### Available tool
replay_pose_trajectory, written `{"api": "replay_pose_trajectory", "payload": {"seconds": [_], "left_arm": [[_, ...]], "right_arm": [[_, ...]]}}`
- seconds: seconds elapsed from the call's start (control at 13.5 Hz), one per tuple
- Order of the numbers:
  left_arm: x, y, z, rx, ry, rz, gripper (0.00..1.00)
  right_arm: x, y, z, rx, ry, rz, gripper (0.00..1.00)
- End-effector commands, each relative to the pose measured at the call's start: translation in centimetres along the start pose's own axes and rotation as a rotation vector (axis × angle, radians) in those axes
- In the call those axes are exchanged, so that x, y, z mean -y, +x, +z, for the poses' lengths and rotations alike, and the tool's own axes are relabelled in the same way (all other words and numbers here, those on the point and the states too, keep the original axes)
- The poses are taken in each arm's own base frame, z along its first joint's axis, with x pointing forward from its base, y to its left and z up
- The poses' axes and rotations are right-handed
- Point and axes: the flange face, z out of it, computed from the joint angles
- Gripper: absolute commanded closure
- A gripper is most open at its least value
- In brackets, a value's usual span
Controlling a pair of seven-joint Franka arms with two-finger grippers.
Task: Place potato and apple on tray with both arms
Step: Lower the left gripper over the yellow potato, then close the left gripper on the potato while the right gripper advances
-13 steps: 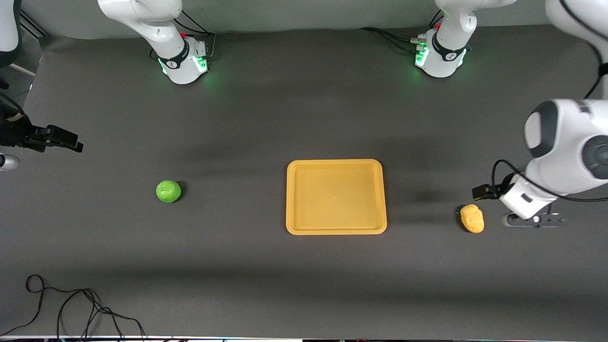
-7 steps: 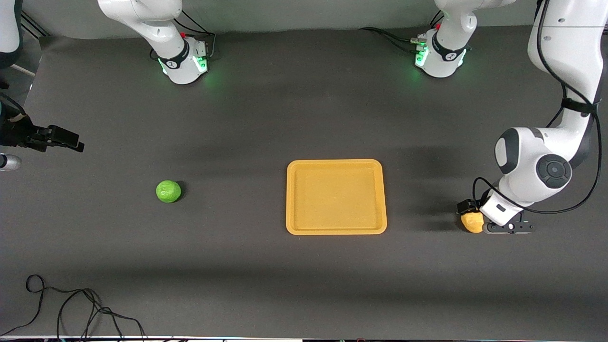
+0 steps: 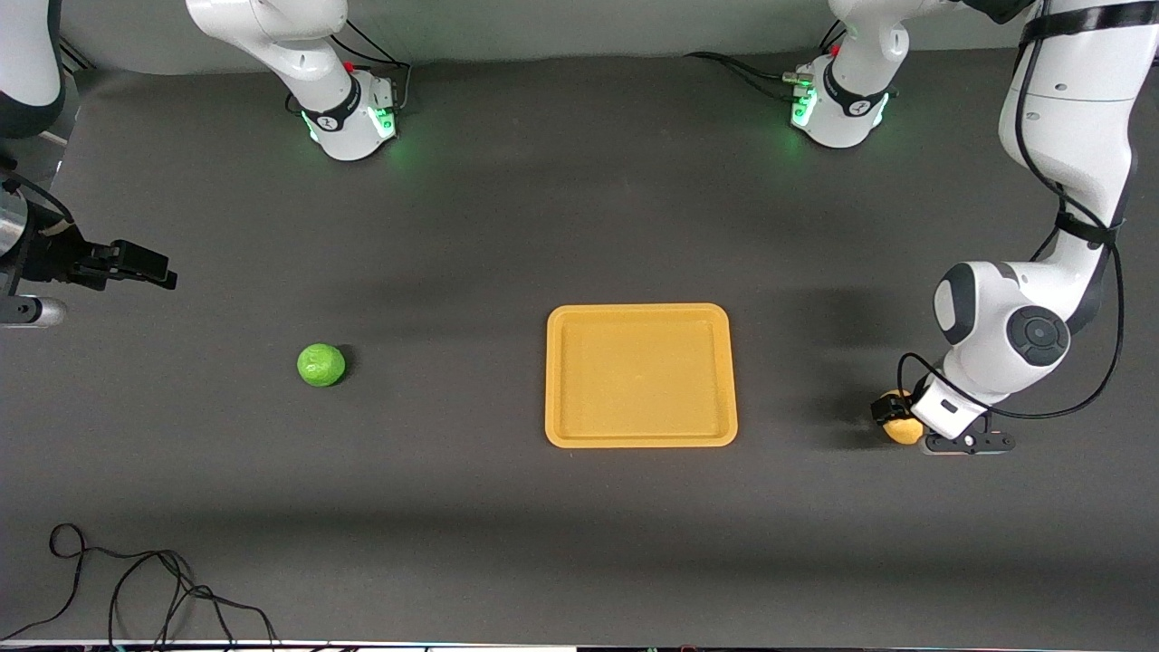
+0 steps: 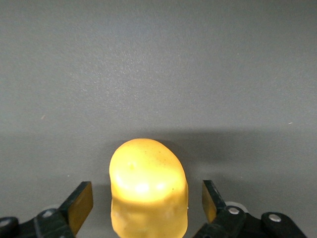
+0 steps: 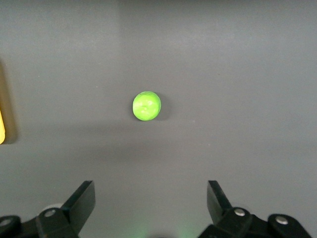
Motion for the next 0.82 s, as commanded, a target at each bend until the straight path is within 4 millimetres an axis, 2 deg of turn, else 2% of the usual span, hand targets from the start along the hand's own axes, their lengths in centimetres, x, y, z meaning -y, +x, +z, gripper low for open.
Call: {"api": "replay_pose_trajectory", "payload": {"seconds": [0.0,0.15,0.22,0.37,0.45,0.52,0.74], "left_arm": [[0.0,-0.1,0.6,-0.004,0.003,0.003,0.36],[-0.3,-0.1,0.6,0.008,0.001,0.000,0.84],[-0.5,0.0,0.4,0.010,-0.003,-0.004,1.00],[-0.7,0.2,-1.1,0.028,0.002,0.009,1.00],[-0.4,0.3,-2.7,0.050,0.006,0.012,1.00],[-0.8,0.4,-5.0,0.070,0.008,0.017,1.00],[-4.8,1.6,-12.7,0.148,-0.066,0.014,1.00]], "right_arm": [[1.5,-0.9,0.4,-0.034,-0.011,-0.007,0.00],[2.2,-1.8,1.2,-0.053,-0.009,-0.017,0.00],[2.3,-1.9,1.4,-0.057,-0.008,-0.005,0.00],[2.6,-2.0,1.5,-0.054,-0.008,0.017,0.00],[2.6,-2.0,1.5,-0.052,-0.009,0.015,0.00],[2.6,-2.0,1.5,-0.052,-0.009,0.015,0.00],[2.5,-2.1,1.5,-0.046,-0.015,0.027,0.00]]}}
